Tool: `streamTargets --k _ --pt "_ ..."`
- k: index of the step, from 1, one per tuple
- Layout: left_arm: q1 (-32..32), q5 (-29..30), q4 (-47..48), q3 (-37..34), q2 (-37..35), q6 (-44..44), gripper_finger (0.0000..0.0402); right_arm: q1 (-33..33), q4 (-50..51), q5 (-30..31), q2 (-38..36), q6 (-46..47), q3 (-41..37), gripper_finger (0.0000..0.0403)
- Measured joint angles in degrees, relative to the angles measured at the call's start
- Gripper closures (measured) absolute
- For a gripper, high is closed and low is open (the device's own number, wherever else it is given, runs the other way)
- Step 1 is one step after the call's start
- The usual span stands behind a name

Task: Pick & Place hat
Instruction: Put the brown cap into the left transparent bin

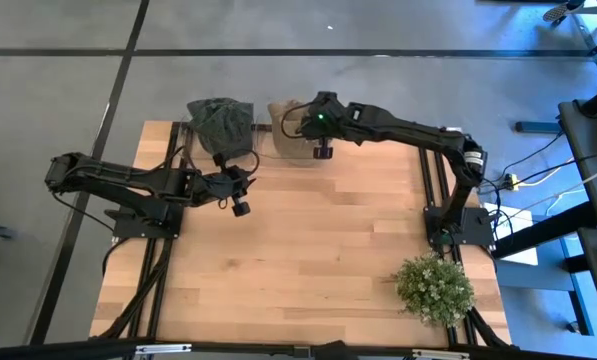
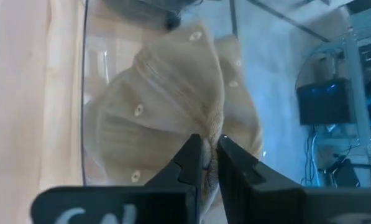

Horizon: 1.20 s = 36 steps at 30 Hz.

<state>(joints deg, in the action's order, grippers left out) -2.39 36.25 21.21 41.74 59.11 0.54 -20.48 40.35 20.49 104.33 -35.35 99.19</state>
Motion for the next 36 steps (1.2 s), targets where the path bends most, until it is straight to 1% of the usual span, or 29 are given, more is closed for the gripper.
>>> streamTargets --k 3,7,10,18,21,23,32,36 --pt "0.00 -0.06 0.02 0.00 0.00 1.22 0.0322 -1.01 3.26 -0.02 0.51 0.34 -0.05 0.0368" --pt "0.00 -0.37 0.44 0.00 0.02 1.72 0.0324 -2.47 4.03 -0.70 1.83 2.52 -0.04 0.0366" --pt "0.00 -0.33 0.46 0.00 0.02 1.72 0.0323 -2.97 3.16 -0.96 3.21 2.72 -0.04 0.0362" --pt "0.00 -0.31 0.49 0.00 0.02 1.72 0.0322 -4.38 -3.77 -1.49 6.24 1.81 -0.04 0.0359" --pt "-0.02 -0.32 0.50 0.00 0.02 1.72 0.0324 -5.32 -4.47 -4.58 7.57 1.85 -0.04 0.0357" --pt "0.00 -0.31 0.50 0.00 0.02 1.72 0.0324 -5.43 -4.76 -4.73 8.18 1.83 -0.04 0.0356" --pt "-0.02 -0.28 0.35 0.00 0.02 1.72 0.0320 -4.44 -4.89 2.09 6.96 -0.75 0.08 0.0355" --pt "0.00 -0.25 0.00 0.00 0.02 1.72 0.0323 -3.65 -4.56 2.99 6.89 -0.53 0.07 0.0349"
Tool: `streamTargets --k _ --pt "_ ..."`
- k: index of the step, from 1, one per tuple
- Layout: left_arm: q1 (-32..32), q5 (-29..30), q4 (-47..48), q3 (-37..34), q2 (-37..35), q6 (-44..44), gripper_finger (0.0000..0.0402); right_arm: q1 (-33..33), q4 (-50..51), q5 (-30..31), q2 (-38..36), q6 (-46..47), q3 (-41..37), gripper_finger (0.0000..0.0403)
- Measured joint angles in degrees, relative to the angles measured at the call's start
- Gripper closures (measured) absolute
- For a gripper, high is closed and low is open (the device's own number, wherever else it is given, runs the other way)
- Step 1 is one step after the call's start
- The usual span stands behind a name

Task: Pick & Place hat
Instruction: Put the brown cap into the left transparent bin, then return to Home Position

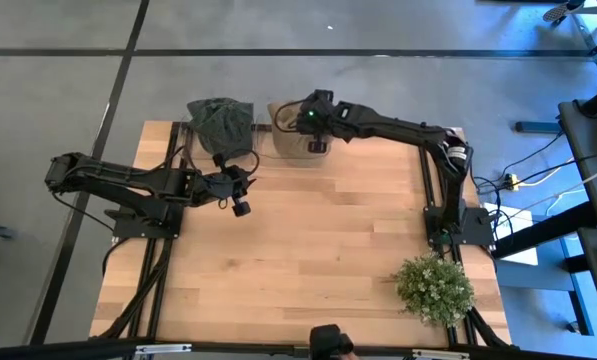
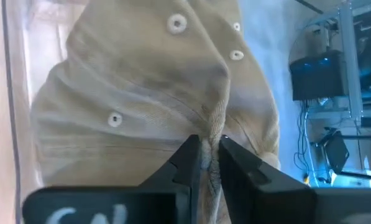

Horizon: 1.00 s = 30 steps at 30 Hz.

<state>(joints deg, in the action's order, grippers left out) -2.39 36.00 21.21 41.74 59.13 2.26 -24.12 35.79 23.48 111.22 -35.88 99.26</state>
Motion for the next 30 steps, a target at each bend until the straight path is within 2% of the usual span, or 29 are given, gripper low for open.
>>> streamTargets --k 4,12,14,18,20,23,27,30 --pt "0.00 -0.01 0.02 0.00 0.00 0.55 0.0322 1.04 -1.15 2.75 -0.22 1.27 0.00 0.0314" --pt "0.00 1.45 -0.11 0.00 -0.02 1.06 0.0303 4.35 1.87 15.37 -0.45 1.91 2.68 0.0186" --pt "0.00 1.64 -0.10 0.00 -0.45 -0.48 0.0302 5.49 5.02 12.01 -1.85 4.48 3.61 0.0164" --pt "-0.02 3.00 -3.00 -2.09 -3.20 -0.04 0.0303 7.29 12.27 -3.36 -8.95 13.83 2.47 0.0140" --pt "-0.47 2.78 -6.99 -5.19 -6.59 -0.05 0.0303 7.75 15.09 -8.49 -13.63 17.32 -0.79 0.0135" --pt "-1.47 0.68 -14.28 -10.44 -13.10 -1.64 0.0303 9.02 12.39 -9.76 -22.49 21.82 -9.70 0.0135" --pt "-1.50 -5.79 -21.22 -16.07 -22.68 -4.45 0.0304 12.72 1.48 -9.82 -36.26 28.75 -26.79 0.0135" --pt "-0.37 -7.51 -20.96 -17.21 -29.09 -3.47 0.0304 16.01 -7.85 -9.74 -45.49 31.68 -39.16 0.0135"
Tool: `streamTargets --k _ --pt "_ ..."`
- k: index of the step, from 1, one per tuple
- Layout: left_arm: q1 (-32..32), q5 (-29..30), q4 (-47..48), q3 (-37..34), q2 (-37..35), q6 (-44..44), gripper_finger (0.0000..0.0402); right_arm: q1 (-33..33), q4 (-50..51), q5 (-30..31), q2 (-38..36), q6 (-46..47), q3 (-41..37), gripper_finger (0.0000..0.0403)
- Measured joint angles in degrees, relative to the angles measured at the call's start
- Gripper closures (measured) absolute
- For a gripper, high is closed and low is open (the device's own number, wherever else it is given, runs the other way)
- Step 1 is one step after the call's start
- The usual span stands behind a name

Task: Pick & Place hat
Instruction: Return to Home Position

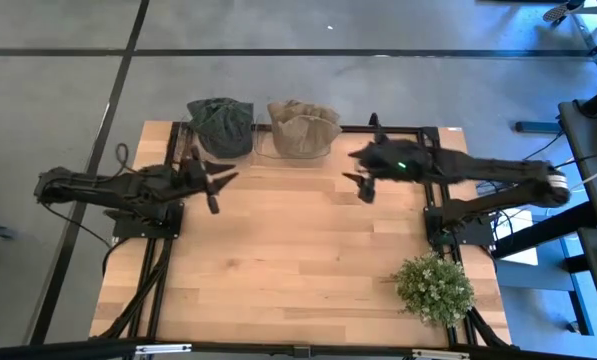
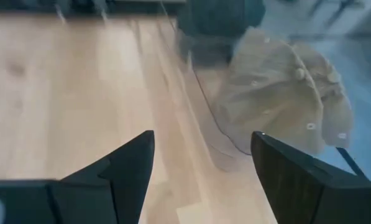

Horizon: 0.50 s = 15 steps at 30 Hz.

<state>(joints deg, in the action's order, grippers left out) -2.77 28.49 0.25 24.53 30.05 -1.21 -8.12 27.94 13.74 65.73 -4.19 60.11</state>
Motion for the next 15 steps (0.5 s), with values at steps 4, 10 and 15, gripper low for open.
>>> streamTargets --k 4,10,15 --pt "2.30 -0.04 0.24 -1.39 -5.76 -0.06 0.0303 3.21 -10.91 0.07 -10.53 -0.50 -13.28 0.0135" --pt "5.15 -4.15 -0.04 -7.48 -10.77 3.05 0.0303 4.05 -22.95 -0.64 -22.85 2.59 -28.02 0.0135" --pt "6.94 -7.24 -0.68 -10.68 -14.26 3.64 0.0303 4.06 -28.30 -4.79 -30.38 5.34 -36.30 0.0136"
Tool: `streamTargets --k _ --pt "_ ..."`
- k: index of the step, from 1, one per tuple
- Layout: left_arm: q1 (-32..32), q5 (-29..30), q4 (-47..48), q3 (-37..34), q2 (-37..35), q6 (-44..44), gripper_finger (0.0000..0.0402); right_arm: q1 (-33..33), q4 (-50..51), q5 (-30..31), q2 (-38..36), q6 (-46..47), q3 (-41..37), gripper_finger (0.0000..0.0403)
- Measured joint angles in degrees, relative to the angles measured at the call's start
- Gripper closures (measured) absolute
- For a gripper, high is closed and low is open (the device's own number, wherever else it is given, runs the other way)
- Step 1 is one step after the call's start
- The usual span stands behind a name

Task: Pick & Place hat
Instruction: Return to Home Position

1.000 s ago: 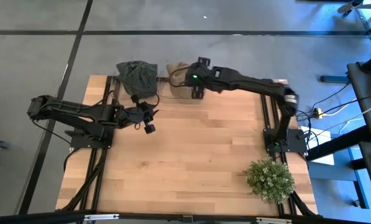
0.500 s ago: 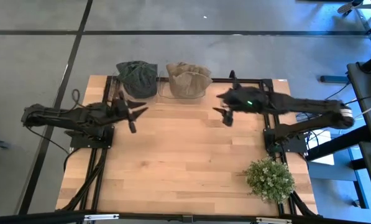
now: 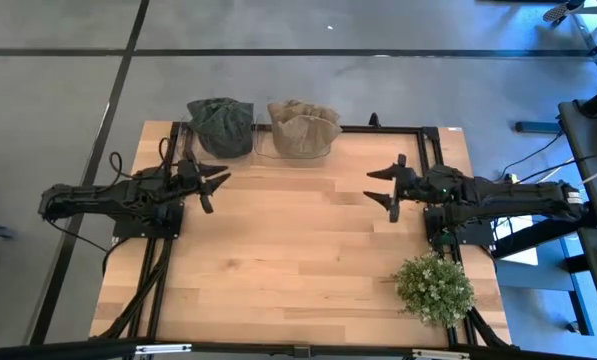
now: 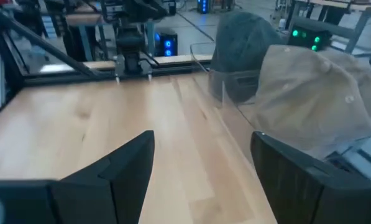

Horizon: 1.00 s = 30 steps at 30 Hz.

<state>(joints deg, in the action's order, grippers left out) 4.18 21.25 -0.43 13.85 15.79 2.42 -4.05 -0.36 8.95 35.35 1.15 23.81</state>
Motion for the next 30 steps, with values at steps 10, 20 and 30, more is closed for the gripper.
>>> streamTargets --k 10,20,30 --pt "2.13 0.41 -2.31 -5.87 -6.90 1.32 0.0303 -0.02 -5.41 -3.07 -11.79 2.98 -10.26 0.0136" --pt "2.11 1.58 1.03 -5.91 -9.68 2.45 0.0303 -0.02 -9.11 -8.87 -22.43 1.31 -16.81 0.0136" --pt "2.24 -2.54 -3.37 -10.42 -9.68 4.51 0.0303 -0.02 -8.11 -9.13 -30.87 -0.11 -19.67 0.0136"
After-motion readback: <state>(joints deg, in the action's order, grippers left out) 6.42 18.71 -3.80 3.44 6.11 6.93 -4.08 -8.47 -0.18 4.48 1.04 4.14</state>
